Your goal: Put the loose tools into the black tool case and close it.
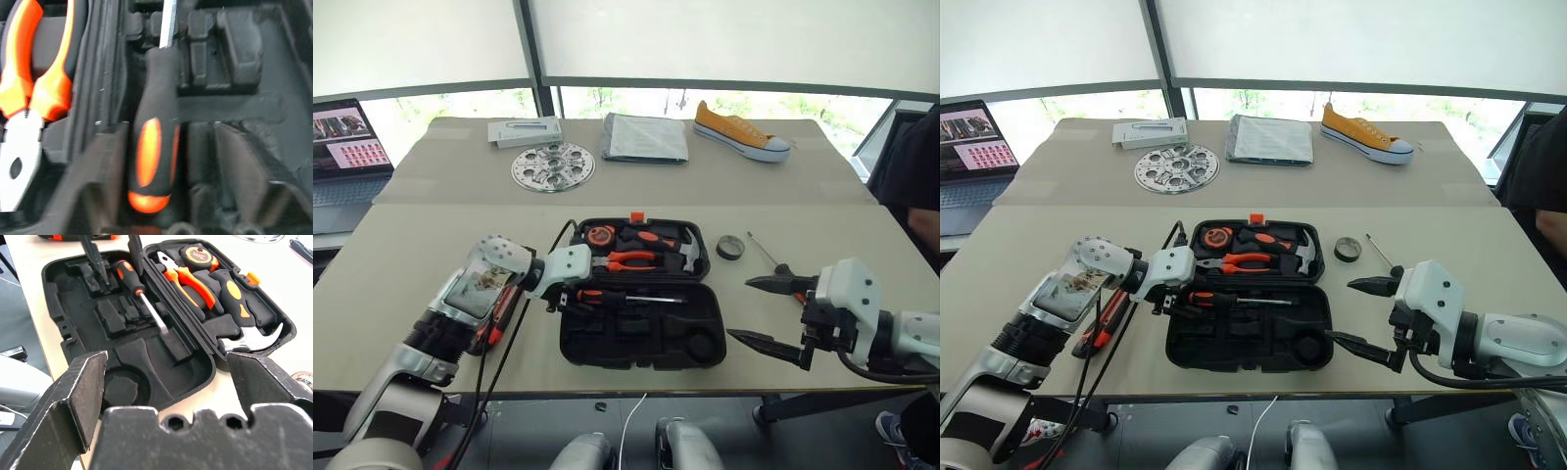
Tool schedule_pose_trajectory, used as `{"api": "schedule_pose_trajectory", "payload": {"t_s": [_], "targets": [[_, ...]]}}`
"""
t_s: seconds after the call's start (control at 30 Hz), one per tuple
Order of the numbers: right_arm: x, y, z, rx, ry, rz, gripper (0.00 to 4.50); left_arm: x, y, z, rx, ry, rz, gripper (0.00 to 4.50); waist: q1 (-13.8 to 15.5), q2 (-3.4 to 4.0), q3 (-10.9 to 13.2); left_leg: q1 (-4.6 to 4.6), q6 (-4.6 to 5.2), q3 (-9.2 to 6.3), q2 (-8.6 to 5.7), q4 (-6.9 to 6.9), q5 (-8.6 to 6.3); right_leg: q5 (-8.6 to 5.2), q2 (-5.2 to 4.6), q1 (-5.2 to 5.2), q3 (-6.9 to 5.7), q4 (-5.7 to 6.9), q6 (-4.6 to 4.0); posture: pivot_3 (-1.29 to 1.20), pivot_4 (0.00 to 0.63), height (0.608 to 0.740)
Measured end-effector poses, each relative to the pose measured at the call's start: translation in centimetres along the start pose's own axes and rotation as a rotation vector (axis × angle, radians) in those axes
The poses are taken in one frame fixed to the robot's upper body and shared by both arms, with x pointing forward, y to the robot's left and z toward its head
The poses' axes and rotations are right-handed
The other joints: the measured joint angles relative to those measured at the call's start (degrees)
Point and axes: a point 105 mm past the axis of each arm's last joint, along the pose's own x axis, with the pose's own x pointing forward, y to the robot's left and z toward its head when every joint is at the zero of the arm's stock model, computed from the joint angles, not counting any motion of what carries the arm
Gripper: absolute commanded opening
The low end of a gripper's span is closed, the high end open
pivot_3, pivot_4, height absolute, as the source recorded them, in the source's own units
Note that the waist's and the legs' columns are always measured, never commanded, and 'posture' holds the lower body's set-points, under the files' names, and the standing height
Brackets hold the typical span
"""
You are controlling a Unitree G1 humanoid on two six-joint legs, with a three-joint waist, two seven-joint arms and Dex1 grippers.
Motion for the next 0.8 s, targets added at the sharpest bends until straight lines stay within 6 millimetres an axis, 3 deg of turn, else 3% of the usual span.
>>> {"api": "schedule_pose_trajectory", "payload": {"t_s": [0.23, 0.33, 0.67, 0.7, 0.8], "targets": [[0.1, 0.2, 0.1, 0.004, -0.01, 0.006, 4.5, -0.9, 1.3, 2.6, 0.055, -0.042, 0.047, 4.44, -0.01, 0.0, 0.0, -0.02, 0.01, -0.01, 0.0, 0.07, -0.01, 0.01, 0.0, 0.0, -0.01, 0.0, 0.02, 0.0, 0.15, 0.74], [0.2, 0.1, 0.2, 0.002, -0.013, 0.005, 4.5, -0.4, 1.3, 2.6, 0.063, -0.057, 0.036, 3.78, 0.0, 0.0, 0.0, -0.02, 0.01, -0.01, 0.0, 0.08, -0.01, 0.01, 0.01, 0.0, -0.01, 0.01, 0.01, 0.0, 0.15, 0.74], [0.3, 0.2, 0.0, 0.011, -0.01, 0.006, 4.5, 1.0, 2.0, 2.6, 0.092, -0.06, 0.026, 0.28, 0.09, 0.0, 0.0, -0.07, 0.02, -0.02, 0.0, 0.16, -0.01, 0.01, 0.01, -0.01, -0.02, 0.02, 0.02, 0.0, 0.15, 0.74], [0.3, 0.2, 0.0, 0.012, -0.01, 0.005, 4.5, 1.1, 1.9, 2.6, 0.098, -0.056, 0.015, 0.04, 0.09, 0.0, 0.0, -0.07, 0.02, -0.02, 0.0, 0.16, -0.01, 0.01, 0.01, 0.0, -0.02, 0.01, 0.02, 0.0, 0.15, 0.74], [0.3, 0.2, 0.0, 0.015, -0.009, 0.0, 4.5, 1.6, 1.5, 2.3, 0.111, -0.03, -0.014, 0.04, 0.09, 0.0, 0.0, -0.08, 0.02, -0.01, 0.0, 0.17, -0.01, 0.02, 0.01, 0.0, -0.01, 0.02, 0.02, 0.0, 0.15, 0.74]]}}
